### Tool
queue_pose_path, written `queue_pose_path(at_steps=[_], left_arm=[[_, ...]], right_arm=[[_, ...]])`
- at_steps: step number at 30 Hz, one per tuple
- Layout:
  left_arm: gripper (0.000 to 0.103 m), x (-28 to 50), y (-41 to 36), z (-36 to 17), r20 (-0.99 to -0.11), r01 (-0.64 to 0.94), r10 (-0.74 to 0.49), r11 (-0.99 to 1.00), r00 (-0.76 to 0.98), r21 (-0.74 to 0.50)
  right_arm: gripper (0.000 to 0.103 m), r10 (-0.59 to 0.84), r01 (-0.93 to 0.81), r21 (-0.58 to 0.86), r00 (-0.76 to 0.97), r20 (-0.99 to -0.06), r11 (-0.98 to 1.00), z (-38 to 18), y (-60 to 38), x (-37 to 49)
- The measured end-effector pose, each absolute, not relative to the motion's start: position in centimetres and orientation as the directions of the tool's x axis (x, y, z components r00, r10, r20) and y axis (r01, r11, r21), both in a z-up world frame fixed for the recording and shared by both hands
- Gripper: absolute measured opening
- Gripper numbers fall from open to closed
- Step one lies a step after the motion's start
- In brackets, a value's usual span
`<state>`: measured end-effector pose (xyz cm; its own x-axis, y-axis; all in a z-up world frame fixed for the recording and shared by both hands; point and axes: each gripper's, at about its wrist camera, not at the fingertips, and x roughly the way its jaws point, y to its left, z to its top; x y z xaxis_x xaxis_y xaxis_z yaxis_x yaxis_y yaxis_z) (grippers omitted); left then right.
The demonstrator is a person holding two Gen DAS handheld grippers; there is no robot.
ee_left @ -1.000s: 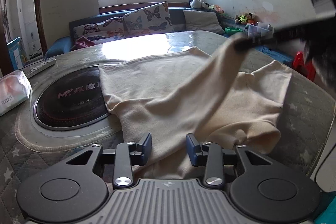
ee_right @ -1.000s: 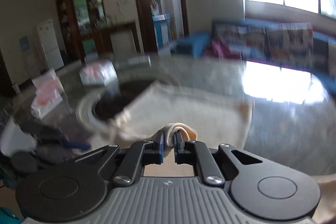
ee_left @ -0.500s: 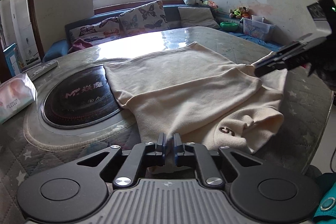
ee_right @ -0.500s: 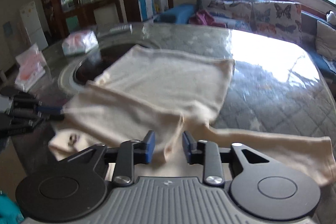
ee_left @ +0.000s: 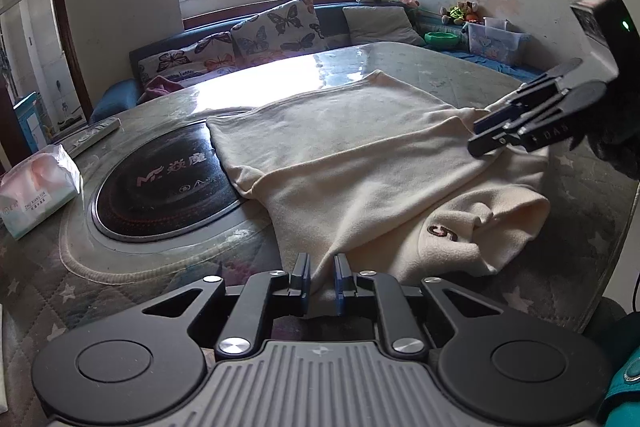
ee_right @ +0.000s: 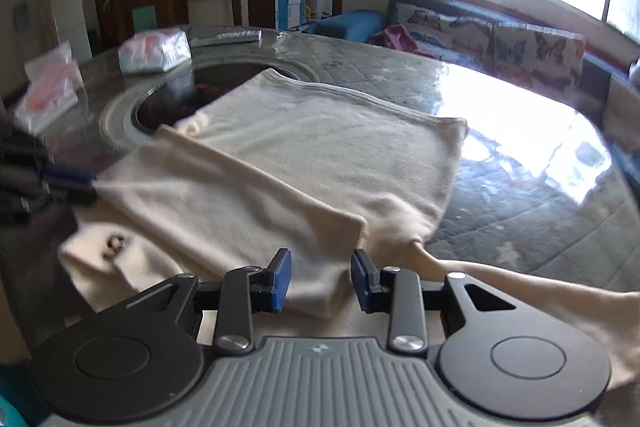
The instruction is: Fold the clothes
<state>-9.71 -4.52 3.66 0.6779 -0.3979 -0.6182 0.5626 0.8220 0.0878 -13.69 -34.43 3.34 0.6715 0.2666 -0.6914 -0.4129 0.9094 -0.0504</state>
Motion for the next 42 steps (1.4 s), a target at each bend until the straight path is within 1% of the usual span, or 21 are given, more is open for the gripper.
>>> queue_pose_path(at_steps=[4,5,7,8,9,13,15,22,27,32,39,41,42], left_arm=[[0.016,-9.4,-4.6,4.8,-0.597,0.543,-0.400,0.837,0.696,0.072],[0.018,-9.3,-4.7,5.0,-0.589,0.539,-0.403,0.840,0.700,0.065],[0.028,-9.0,-5.3,5.4,-0.578,0.536,-0.413,0.843,0.704,0.051],[0.037,-8.9,-5.7,5.6,-0.571,0.535,-0.415,0.844,0.708,0.049],[0.042,-8.8,-6.2,5.7,-0.565,0.538,-0.422,0.841,0.709,0.047],[0.047,-8.4,-8.4,5.9,-0.557,0.565,-0.456,0.824,0.694,0.030],[0.052,-8.2,-9.6,5.9,-0.552,0.577,-0.471,0.817,0.687,0.021],[0.059,-7.2,-13.8,5.5,-0.572,0.594,-0.498,0.804,0.652,-0.023],[0.066,-6.8,-16.5,5.3,-0.587,0.601,-0.497,0.799,0.640,-0.021],[0.071,-6.5,-18.3,5.1,-0.605,0.606,-0.495,0.795,0.624,-0.026],[0.074,-6.3,-20.0,4.8,-0.624,0.608,-0.485,0.794,0.613,-0.021],[0.075,-6.2,-20.3,4.6,-0.630,0.606,-0.479,0.796,0.611,-0.017],[0.075,-6.2,-20.4,4.5,-0.633,0.604,-0.474,0.797,0.612,-0.014]], right_arm=[[0.033,0.277,-0.408,-0.032,0.673,-0.686,0.913,3.4,-35.4,-14.7],[0.033,0.285,-0.397,-0.009,0.675,-0.681,0.918,3.6,-35.9,-14.9],[0.034,0.294,-0.358,0.042,0.688,-0.663,0.933,4.1,-37.1,-15.4],[0.034,0.291,-0.340,0.055,0.696,-0.657,0.939,4.2,-37.6,-15.6],[0.035,0.282,-0.319,0.064,0.706,-0.650,0.946,4.4,-38.2,-15.8],[0.037,0.204,-0.206,0.072,0.747,-0.633,0.976,4.9,-41.4,-16.5],[0.037,0.159,-0.148,0.071,0.757,-0.633,0.986,4.9,-43.0,-16.6],[0.038,-0.014,0.079,0.075,0.776,-0.631,0.994,3.9,-49.3,-16.5],[0.038,-0.124,0.197,0.049,0.771,-0.625,0.979,3.2,-52.5,-16.2],[0.038,-0.199,0.288,0.041,0.751,-0.629,0.957,2.3,-55.0,-15.5],[0.036,-0.189,0.302,0.071,0.747,-0.637,0.951,1.4,-55.8,-15.1],[0.028,-0.180,0.291,0.074,0.751,-0.636,0.954,1.3,-55.6,-15.2],[0.026,-0.178,0.289,0.073,0.752,-0.635,0.955,1.4,-55.5,-15.3]])
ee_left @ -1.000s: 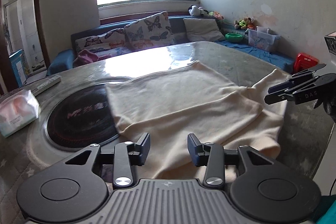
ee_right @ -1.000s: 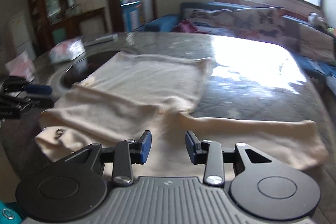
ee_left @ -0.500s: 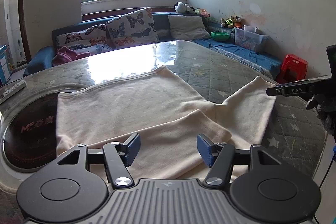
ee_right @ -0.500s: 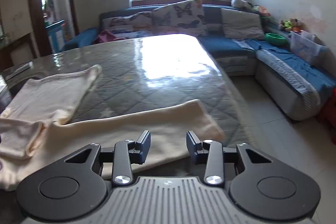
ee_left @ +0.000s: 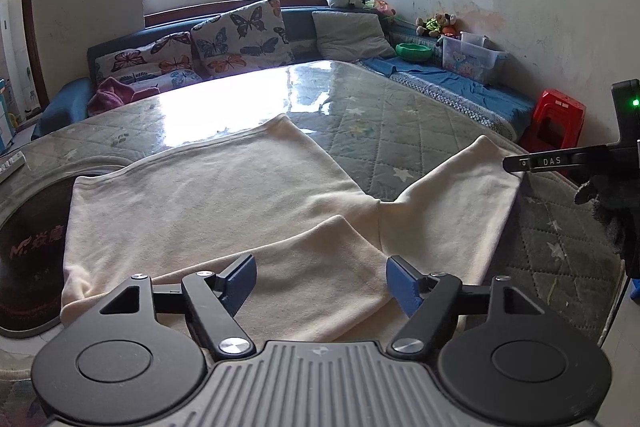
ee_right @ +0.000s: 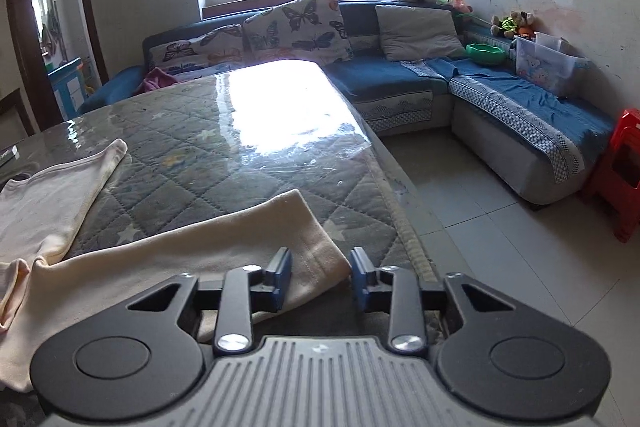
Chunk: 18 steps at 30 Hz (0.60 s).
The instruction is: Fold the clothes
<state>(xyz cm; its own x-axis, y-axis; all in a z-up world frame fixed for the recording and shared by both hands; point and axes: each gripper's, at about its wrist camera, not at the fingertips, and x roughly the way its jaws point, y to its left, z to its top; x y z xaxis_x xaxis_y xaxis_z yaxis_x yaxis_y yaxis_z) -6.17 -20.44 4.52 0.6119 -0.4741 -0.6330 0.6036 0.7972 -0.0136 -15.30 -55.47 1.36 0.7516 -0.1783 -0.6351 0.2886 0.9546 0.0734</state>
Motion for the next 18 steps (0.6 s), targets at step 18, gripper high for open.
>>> queue_pose_path(at_steps=[18], left_arm=[[0.075,-5.8,-21.5,3.6,-0.638,0.609,-0.454,0.793,0.622,0.029]], right_arm=[[0.008,-0.013,0.112,0.185,0.883,-0.470,0.976,9.4,-52.9,-17.4]])
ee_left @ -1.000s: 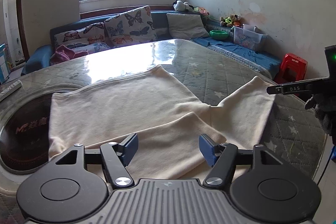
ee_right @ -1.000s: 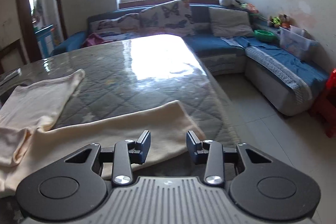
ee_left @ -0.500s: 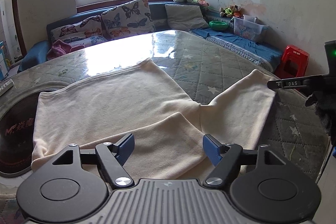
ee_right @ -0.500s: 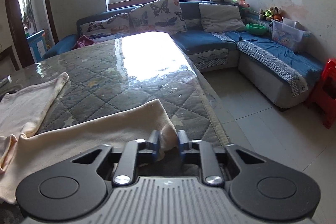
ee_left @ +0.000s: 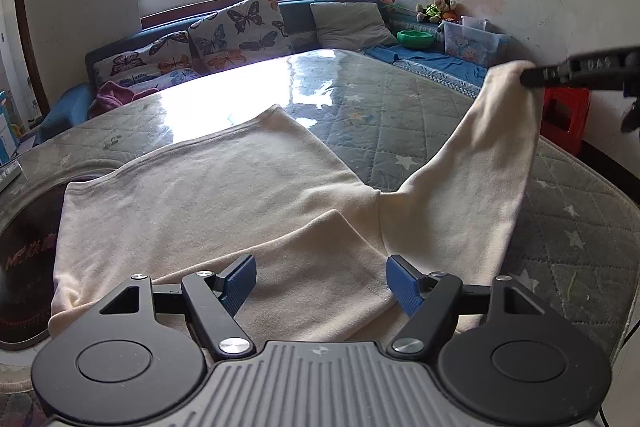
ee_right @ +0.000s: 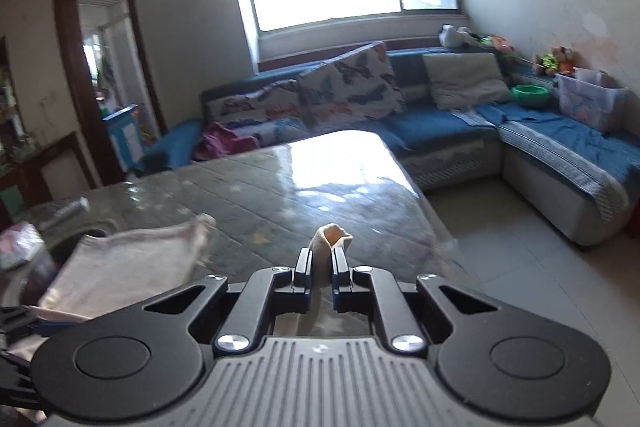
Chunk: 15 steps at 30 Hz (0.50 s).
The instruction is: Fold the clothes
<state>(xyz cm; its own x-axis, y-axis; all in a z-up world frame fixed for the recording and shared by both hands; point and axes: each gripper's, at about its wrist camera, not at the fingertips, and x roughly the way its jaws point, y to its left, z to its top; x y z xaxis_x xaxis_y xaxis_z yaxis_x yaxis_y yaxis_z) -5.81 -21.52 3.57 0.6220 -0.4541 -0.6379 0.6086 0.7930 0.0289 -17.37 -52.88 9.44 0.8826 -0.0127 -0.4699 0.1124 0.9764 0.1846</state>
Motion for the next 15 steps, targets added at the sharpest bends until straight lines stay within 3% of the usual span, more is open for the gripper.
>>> queue_pose_path(at_steps=[8,15], left_arm=[[0.075,-6.0,-16.7,5.4,-0.580,0.533,-0.436,0.846,0.688,-0.004],[0.074,-6.7,-10.3,6.7,-0.529,0.422,-0.369,0.906,0.764,-0.023]], right_arm=[[0.008,0.146,-0.100,0.135,0.908,-0.394,0.986,15.0,-46.4,-17.0],[0.008,0.318,-0.314,0.077,0.860,-0.399,0.946,17.1,-37.9,-14.9]])
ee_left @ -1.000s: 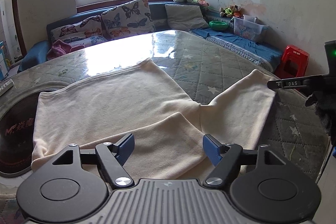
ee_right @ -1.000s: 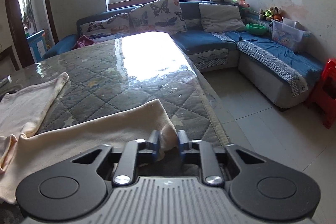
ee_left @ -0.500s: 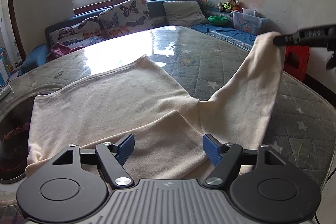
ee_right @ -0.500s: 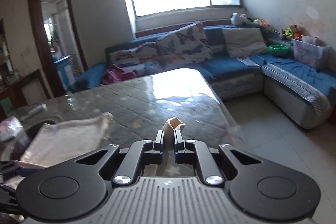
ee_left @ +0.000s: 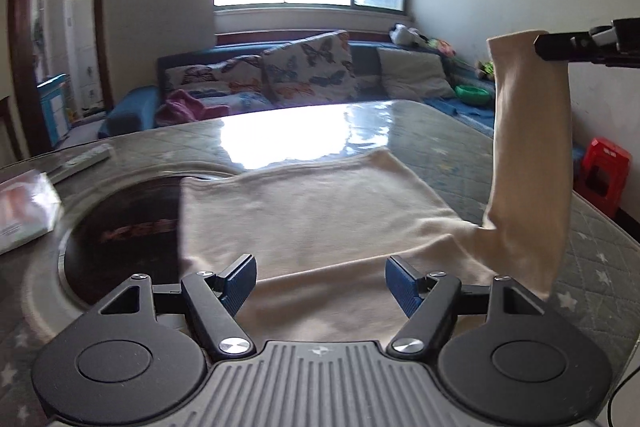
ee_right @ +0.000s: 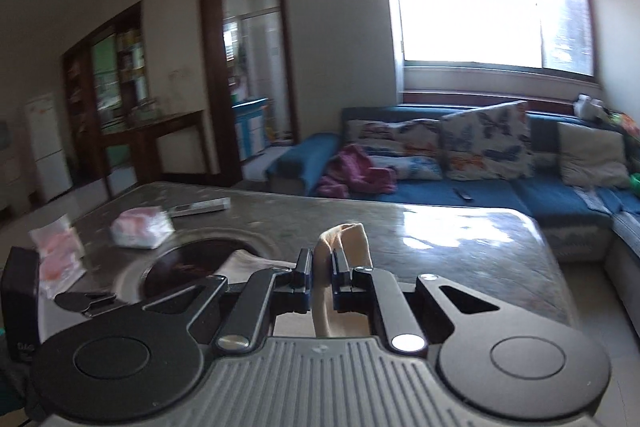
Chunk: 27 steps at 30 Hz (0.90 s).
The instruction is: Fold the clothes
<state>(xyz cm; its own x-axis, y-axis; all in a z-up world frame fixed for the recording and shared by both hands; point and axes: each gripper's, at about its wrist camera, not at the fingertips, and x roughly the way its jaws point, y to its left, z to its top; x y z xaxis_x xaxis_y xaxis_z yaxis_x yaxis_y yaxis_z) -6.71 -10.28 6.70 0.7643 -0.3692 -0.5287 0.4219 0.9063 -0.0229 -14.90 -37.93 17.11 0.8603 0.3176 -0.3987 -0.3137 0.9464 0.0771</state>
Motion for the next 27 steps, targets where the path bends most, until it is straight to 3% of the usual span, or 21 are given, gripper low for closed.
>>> queue_pose_path(at_steps=[12,19,22,27], left_arm=[[0.073,-8.5,-3.3,5.9,-0.524,0.284,-0.273,0.957,0.807,-0.060],[0.073,-8.9,-2.6,5.9,-0.528,0.261,-0.252,0.964,0.811,-0.060],[0.069,-9.0,-2.7,6.1,-0.527,0.265,-0.254,0.963,0.811,-0.056],[0.048,-9.4,-4.1,6.8,-0.515,0.314,-0.304,0.947,0.801,-0.070]], right_arm=[[0.008,0.510,-0.589,0.044,0.658,-0.553,0.807,12.5,-24.3,-12.2],[0.013,0.552,-0.656,0.063,0.574,-0.605,0.752,10.5,-22.5,-12.6],[0.014,0.539,-0.639,0.057,0.592,-0.600,0.767,10.4,-23.7,-13.1],[0.015,0.458,-0.588,0.019,0.609,-0.648,0.809,9.5,-27.6,-14.1]])
